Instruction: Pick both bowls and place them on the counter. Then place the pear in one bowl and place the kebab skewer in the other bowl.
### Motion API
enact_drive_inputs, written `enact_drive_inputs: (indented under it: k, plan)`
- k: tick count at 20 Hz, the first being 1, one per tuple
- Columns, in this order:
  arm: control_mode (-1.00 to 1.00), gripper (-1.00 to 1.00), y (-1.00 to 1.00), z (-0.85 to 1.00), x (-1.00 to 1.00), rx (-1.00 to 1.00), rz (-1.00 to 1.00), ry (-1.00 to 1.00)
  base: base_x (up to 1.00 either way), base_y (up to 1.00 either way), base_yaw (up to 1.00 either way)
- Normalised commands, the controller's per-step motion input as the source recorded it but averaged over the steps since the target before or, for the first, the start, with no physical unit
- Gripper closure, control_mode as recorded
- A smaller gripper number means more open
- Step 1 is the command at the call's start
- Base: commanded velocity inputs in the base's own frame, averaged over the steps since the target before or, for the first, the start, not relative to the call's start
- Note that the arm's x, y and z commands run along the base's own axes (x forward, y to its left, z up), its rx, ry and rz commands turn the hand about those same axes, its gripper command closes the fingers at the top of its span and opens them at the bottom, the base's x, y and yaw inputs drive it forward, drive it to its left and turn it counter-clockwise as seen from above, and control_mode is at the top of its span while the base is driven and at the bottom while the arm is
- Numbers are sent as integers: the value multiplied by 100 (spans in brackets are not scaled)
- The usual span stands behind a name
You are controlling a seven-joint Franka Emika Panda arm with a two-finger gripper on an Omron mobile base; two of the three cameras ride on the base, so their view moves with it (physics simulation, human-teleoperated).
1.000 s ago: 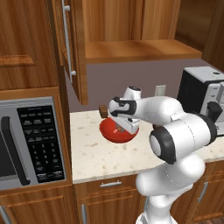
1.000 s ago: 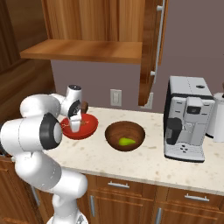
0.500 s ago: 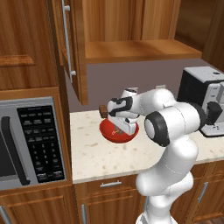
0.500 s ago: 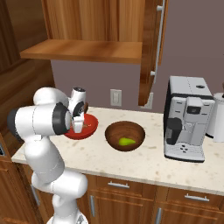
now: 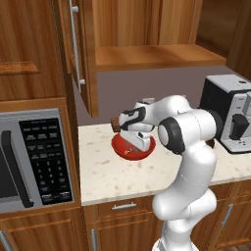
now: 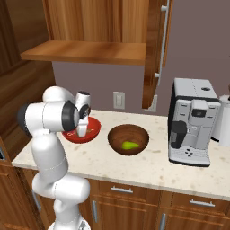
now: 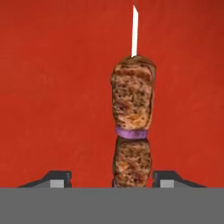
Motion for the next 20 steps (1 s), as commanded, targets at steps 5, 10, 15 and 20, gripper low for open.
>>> enact_drive_inputs:
  k: [5, 10, 15, 20]
  plan:
    - [-100, -100, 0, 10, -5, 0, 0, -1, 0, 0, 0]
    - [-100, -100, 4, 50, -66, 0, 0, -12, 0, 0, 0]
    - [-100, -100, 7, 61, -90, 0, 0, -14, 0, 0, 0]
    - [-100, -100, 0, 45, -100, 0, -1, -7, 0, 0, 0]
